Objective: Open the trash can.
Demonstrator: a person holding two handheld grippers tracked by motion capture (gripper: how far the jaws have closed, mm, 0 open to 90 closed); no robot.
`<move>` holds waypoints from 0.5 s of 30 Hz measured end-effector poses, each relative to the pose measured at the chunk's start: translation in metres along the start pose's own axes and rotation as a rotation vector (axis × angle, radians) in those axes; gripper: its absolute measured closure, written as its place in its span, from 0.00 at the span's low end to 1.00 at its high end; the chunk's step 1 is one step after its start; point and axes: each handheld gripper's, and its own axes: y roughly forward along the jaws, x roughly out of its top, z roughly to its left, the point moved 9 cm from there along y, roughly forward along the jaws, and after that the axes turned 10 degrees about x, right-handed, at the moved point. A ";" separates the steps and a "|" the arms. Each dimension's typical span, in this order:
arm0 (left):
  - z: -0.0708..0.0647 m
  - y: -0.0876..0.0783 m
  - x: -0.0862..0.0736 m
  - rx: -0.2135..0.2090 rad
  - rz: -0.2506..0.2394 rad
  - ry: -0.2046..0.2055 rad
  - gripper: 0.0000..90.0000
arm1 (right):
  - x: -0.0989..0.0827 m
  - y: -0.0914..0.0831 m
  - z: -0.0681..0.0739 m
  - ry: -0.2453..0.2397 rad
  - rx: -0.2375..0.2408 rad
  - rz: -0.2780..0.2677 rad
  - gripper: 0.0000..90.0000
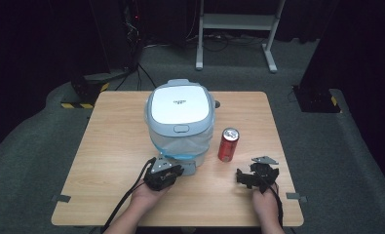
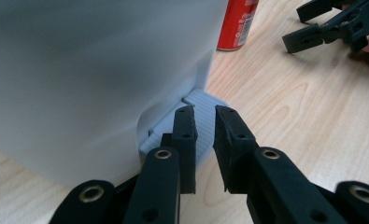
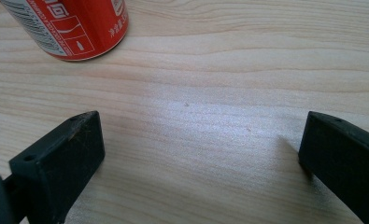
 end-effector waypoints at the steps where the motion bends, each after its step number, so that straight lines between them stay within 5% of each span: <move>1: -0.001 0.001 0.001 0.002 -0.002 0.007 0.88 | 0.000 0.000 0.000 0.000 0.001 0.000 0.00; 15: -0.004 0.019 -0.004 0.010 0.034 0.035 0.89 | 0.000 0.000 0.000 -0.002 0.004 -0.001 0.00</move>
